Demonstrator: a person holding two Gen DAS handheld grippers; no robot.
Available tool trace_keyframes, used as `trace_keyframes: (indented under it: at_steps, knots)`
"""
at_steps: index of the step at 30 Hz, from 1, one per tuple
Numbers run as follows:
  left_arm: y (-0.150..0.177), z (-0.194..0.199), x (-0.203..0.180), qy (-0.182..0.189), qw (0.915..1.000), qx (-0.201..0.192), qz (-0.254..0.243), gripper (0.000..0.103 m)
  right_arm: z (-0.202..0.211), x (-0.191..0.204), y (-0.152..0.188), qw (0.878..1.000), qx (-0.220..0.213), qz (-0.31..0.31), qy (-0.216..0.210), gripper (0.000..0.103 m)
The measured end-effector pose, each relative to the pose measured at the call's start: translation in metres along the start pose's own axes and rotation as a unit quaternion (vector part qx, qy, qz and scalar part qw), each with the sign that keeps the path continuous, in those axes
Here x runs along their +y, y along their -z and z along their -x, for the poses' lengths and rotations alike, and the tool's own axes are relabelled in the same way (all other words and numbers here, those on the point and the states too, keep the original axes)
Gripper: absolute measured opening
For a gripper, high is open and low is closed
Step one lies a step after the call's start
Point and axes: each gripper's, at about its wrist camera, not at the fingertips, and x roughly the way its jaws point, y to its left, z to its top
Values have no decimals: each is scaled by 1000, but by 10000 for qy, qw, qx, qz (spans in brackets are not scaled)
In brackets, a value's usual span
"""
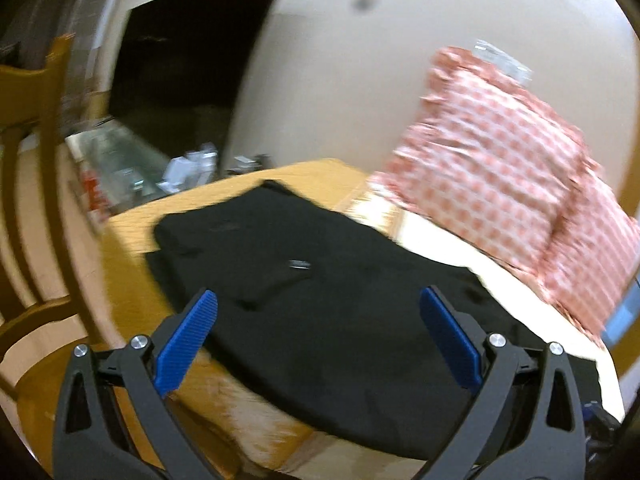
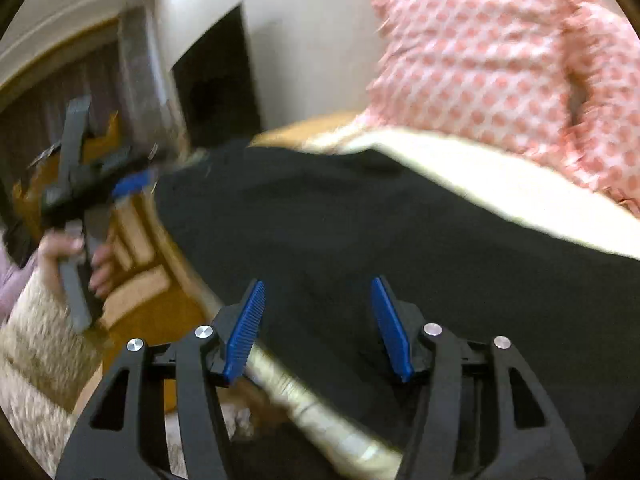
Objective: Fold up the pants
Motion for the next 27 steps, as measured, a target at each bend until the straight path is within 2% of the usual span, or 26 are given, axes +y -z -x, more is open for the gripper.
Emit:
trace_keyframes:
  at_steps: [2, 3, 4, 7, 12, 14, 17, 19, 25, 27]
  knots:
    - [-4, -3, 17, -102, 9996, 77, 262, 101, -6, -20, -1, 9983, 18, -351, 472, 56]
    - [-5, -4, 23, -92, 9992, 116, 362, 101, -13, -27, 1, 9967, 220, -450, 636, 56]
    - [-6, -6, 32, -59, 9984, 204, 532, 101, -27, -33, 6, 9942, 642, -461, 730, 56]
    - [-6, -14, 51, 112, 9941, 499, 957, 101, -26, -20, 12, 9937, 558, 64, 973, 56]
    - [-3, -35, 69, 540, 9820, 893, 1577, 100, -23, -31, 12, 9956, 529, -254, 732, 58]
    - [-2, -37, 70, 513, 9811, 876, 1645, 99, -23, -28, 13, 9955, 529, -159, 771, 59]
    - [-3, -35, 72, 439, 9810, 792, 1715, 91, -22, -26, 15, 9954, 506, -84, 804, 59]
    - [-4, -32, 73, 367, 9811, 710, 1764, 81, -24, -28, 14, 9957, 505, -110, 770, 59]
    - [-2, -25, 78, 183, 9796, 548, 1924, 66, -24, -27, 14, 9958, 500, -81, 769, 59]
    - [-1, -19, 79, 98, 9795, 425, 1969, 65, -24, -27, 15, 9958, 503, -76, 766, 59]
